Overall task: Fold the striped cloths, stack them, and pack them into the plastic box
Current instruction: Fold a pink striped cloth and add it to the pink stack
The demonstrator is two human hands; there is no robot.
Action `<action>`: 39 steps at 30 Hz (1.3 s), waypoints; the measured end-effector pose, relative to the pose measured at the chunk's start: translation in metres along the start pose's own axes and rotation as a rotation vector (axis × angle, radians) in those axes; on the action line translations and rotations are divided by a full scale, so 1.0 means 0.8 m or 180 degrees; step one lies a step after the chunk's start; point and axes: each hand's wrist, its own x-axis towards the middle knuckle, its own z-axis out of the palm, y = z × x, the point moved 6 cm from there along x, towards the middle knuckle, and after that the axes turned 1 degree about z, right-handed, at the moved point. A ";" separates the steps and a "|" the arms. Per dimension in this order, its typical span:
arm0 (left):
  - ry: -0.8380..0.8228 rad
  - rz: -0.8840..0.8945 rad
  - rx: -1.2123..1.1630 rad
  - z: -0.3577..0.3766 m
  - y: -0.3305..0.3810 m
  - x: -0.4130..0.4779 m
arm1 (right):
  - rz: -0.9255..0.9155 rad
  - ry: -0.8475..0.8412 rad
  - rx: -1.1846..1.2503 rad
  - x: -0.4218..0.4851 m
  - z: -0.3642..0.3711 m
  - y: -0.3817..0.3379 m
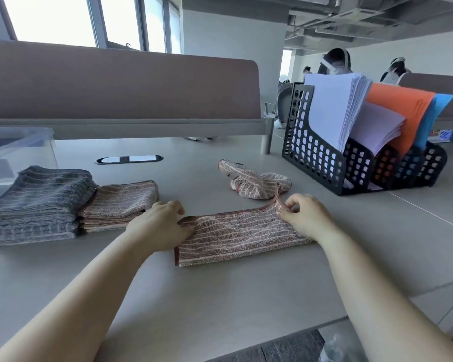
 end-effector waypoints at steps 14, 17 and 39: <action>0.0395 0.0004 -0.2370 -0.013 0.004 0.000 | 0.0329 -0.0137 0.1774 -0.001 -0.008 0.004; 0.0415 0.0110 -0.2637 -0.014 0.002 0.000 | 0.0299 -0.0219 0.1850 -0.002 -0.007 0.003; 0.1617 0.0317 -0.2203 -0.036 0.000 -0.008 | -0.0074 0.0460 0.2950 -0.007 -0.029 -0.009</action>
